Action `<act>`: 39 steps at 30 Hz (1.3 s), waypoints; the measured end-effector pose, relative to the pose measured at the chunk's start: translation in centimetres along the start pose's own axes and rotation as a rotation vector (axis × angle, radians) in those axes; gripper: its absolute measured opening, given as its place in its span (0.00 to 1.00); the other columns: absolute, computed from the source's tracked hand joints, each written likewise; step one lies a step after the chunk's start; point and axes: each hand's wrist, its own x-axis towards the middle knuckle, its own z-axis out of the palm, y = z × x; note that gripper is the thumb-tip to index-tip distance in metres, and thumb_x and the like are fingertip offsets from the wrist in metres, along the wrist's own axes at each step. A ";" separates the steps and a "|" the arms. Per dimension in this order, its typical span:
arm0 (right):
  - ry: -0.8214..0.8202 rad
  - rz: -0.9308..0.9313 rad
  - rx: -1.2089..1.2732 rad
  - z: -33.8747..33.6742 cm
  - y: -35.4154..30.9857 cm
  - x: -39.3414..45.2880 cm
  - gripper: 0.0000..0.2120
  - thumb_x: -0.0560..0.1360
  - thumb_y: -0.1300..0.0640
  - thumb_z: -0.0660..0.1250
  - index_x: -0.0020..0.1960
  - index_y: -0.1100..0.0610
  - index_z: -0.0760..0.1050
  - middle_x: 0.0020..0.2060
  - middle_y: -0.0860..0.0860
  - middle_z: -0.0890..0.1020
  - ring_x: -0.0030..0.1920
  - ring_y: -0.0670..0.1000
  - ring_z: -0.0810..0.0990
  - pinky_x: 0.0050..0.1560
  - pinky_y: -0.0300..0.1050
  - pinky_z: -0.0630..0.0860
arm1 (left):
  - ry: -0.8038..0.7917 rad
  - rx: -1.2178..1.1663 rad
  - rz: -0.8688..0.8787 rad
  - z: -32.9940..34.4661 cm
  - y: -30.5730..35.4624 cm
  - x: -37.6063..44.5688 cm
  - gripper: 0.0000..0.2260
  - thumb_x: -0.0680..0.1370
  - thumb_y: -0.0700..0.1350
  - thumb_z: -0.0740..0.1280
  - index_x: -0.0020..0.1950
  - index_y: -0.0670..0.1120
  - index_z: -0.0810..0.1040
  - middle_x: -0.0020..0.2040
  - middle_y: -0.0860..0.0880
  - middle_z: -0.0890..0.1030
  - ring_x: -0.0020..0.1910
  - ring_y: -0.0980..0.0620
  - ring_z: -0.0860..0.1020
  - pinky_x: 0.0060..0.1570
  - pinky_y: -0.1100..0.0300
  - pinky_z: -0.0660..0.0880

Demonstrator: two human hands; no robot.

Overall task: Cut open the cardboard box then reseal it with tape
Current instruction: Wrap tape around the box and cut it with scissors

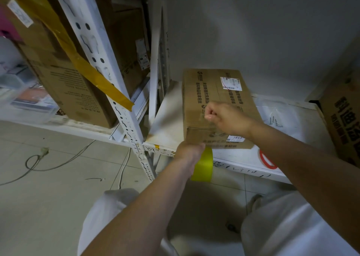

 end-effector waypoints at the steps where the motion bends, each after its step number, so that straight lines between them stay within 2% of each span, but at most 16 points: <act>1: -0.013 -0.004 -0.002 -0.3 -0.3 0.6 0.05 0.80 0.57 0.60 0.45 0.53 0.71 0.41 0.44 0.74 0.41 0.43 0.72 0.40 0.39 0.69 | 0.018 0.006 0.002 -0.1 0.1 0.4 0.15 0.78 0.46 0.68 0.62 0.41 0.74 0.57 0.46 0.80 0.58 0.42 0.78 0.62 0.49 0.75; 5: -0.096 0.059 -0.011 -0.6 -0.5 3.3 0.06 0.80 0.57 0.61 0.45 0.51 0.72 0.46 0.47 0.77 0.48 0.47 0.75 0.50 0.43 0.73 | 0.044 -0.033 0.009 -0.7 0.7 1.0 0.17 0.76 0.46 0.70 0.61 0.40 0.75 0.55 0.41 0.81 0.54 0.39 0.80 0.59 0.46 0.77; 10: -0.172 0.101 -0.046 0.1 0.2 5.4 0.09 0.80 0.58 0.61 0.41 0.49 0.71 0.48 0.47 0.76 0.49 0.46 0.74 0.48 0.41 0.68 | -0.003 -0.076 -0.047 -0.9 1.2 2.5 0.21 0.74 0.48 0.72 0.63 0.40 0.73 0.59 0.41 0.80 0.58 0.39 0.78 0.60 0.43 0.75; 14: -0.190 0.106 -0.015 0.6 0.6 6.2 0.10 0.79 0.58 0.62 0.40 0.47 0.70 0.42 0.44 0.75 0.44 0.43 0.73 0.41 0.38 0.68 | -0.026 -0.091 -0.081 -1.0 1.1 3.3 0.21 0.75 0.48 0.72 0.64 0.40 0.73 0.58 0.40 0.80 0.56 0.39 0.79 0.56 0.43 0.78; 18: -0.202 0.093 -0.027 1.2 0.6 6.9 0.10 0.79 0.58 0.62 0.40 0.47 0.70 0.42 0.44 0.76 0.44 0.44 0.74 0.43 0.40 0.68 | -0.036 -0.116 -0.092 -1.2 1.1 3.9 0.21 0.76 0.46 0.71 0.64 0.39 0.72 0.57 0.40 0.80 0.53 0.40 0.80 0.48 0.48 0.80; 22: -0.204 0.093 -0.053 1.5 0.7 7.2 0.09 0.79 0.57 0.62 0.41 0.48 0.70 0.42 0.44 0.75 0.45 0.45 0.74 0.45 0.41 0.68 | -0.040 -0.126 -0.086 -1.2 1.2 3.8 0.20 0.76 0.45 0.70 0.64 0.39 0.71 0.57 0.40 0.80 0.52 0.40 0.81 0.48 0.48 0.80; 26: -0.229 0.098 -0.085 1.7 0.7 7.5 0.08 0.79 0.58 0.62 0.42 0.49 0.72 0.46 0.47 0.77 0.48 0.47 0.74 0.47 0.42 0.68 | -0.052 -0.122 -0.091 -1.2 1.2 3.7 0.18 0.77 0.45 0.70 0.64 0.39 0.72 0.56 0.40 0.80 0.49 0.42 0.81 0.36 0.55 0.79; 28: -0.237 0.103 -0.103 1.8 0.7 7.6 0.08 0.79 0.58 0.62 0.41 0.49 0.71 0.44 0.46 0.76 0.48 0.46 0.74 0.46 0.42 0.67 | -0.044 -0.115 -0.093 -1.3 1.2 3.7 0.18 0.77 0.45 0.70 0.64 0.39 0.72 0.56 0.40 0.81 0.50 0.42 0.81 0.32 0.57 0.77; 32: -0.243 0.108 -0.110 2.0 0.7 7.7 0.10 0.79 0.58 0.63 0.40 0.48 0.71 0.45 0.46 0.76 0.49 0.47 0.74 0.47 0.42 0.67 | -0.037 -0.111 -0.095 -1.2 1.1 3.6 0.18 0.77 0.45 0.69 0.64 0.40 0.72 0.55 0.40 0.81 0.50 0.42 0.81 0.34 0.55 0.77; 36: -0.239 0.104 -0.139 2.3 0.7 7.9 0.03 0.78 0.60 0.63 0.46 0.54 0.75 0.49 0.49 0.78 0.51 0.48 0.75 0.51 0.43 0.71 | -0.054 -0.112 -0.097 -1.3 1.1 3.4 0.16 0.78 0.44 0.69 0.63 0.40 0.72 0.55 0.39 0.81 0.47 0.43 0.81 0.30 0.57 0.76; 39: -0.211 0.122 -0.118 2.2 0.8 7.9 0.01 0.77 0.59 0.66 0.47 0.54 0.76 0.45 0.46 0.77 0.49 0.47 0.74 0.48 0.43 0.69 | -0.066 -0.109 -0.100 -1.4 1.2 3.3 0.15 0.78 0.44 0.68 0.62 0.40 0.72 0.54 0.40 0.81 0.44 0.44 0.81 0.28 0.57 0.76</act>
